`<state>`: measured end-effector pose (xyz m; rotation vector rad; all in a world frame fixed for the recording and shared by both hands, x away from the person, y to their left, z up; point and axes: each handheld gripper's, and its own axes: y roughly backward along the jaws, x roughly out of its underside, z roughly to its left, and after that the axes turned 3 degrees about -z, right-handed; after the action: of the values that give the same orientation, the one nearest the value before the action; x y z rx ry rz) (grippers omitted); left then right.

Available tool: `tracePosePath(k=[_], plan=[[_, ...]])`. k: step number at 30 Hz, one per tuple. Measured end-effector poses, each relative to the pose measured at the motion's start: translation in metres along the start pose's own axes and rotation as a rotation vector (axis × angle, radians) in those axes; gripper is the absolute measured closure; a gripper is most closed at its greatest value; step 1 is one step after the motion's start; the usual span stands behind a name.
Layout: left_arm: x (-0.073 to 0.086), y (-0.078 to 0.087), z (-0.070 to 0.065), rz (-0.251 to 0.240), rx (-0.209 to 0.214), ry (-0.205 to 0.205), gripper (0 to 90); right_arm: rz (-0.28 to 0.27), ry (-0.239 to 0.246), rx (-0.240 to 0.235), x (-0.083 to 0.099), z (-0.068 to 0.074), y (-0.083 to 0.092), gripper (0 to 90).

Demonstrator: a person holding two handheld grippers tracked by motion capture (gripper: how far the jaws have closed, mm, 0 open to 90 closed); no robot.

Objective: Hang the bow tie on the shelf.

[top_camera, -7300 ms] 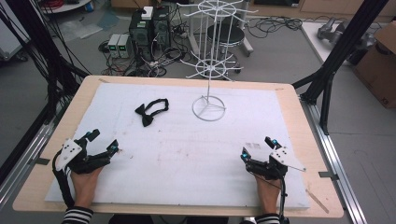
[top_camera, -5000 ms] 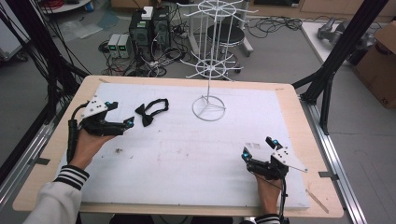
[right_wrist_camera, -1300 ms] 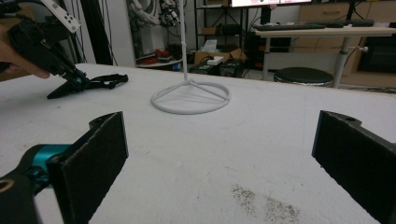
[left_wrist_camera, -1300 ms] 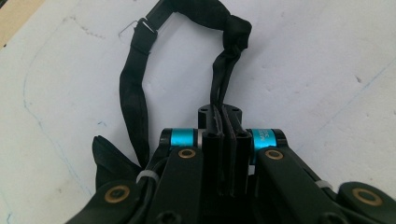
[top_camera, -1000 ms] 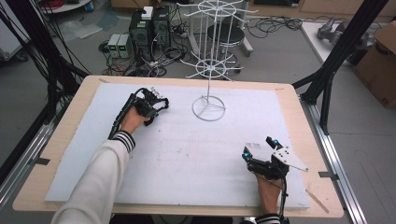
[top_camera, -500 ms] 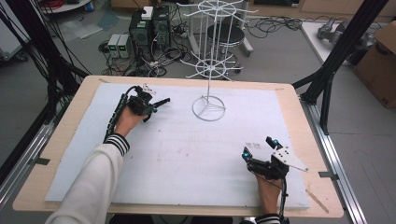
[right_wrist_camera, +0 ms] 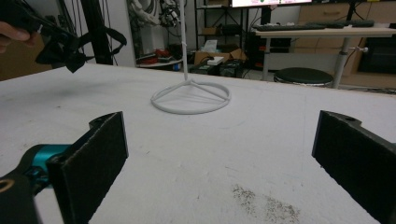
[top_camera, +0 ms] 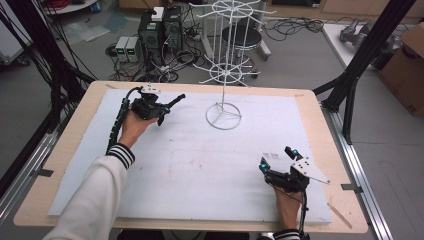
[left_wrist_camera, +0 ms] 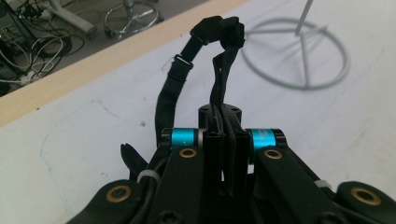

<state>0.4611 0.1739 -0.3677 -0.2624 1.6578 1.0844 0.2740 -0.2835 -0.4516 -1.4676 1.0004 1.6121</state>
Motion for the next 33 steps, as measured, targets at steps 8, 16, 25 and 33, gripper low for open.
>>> tracePosePath(k=[8, 16, 25, 33], plan=[[-0.009, 0.017, -0.007, -0.104, 0.076, 0.03, 87.3, 0.001, 0.001, 0.002, 0.0, 0.0, 0.0, 2.4], [-0.016, 0.027, -0.012, -0.179, 0.105, 0.055, 87.3, 0.006, 0.0, 0.0, 0.0, 0.001, 0.0, 2.4], [-0.025, 0.036, -0.018, -0.242, 0.139, 0.071, 87.3, 0.006, 0.0, 0.001, 0.0, 0.001, 0.0, 2.4], [-0.042, 0.042, -0.028, -0.291, 0.167, 0.063, 87.3, 0.005, -0.001, 0.0, 0.0, 0.001, 0.0, 2.4]])
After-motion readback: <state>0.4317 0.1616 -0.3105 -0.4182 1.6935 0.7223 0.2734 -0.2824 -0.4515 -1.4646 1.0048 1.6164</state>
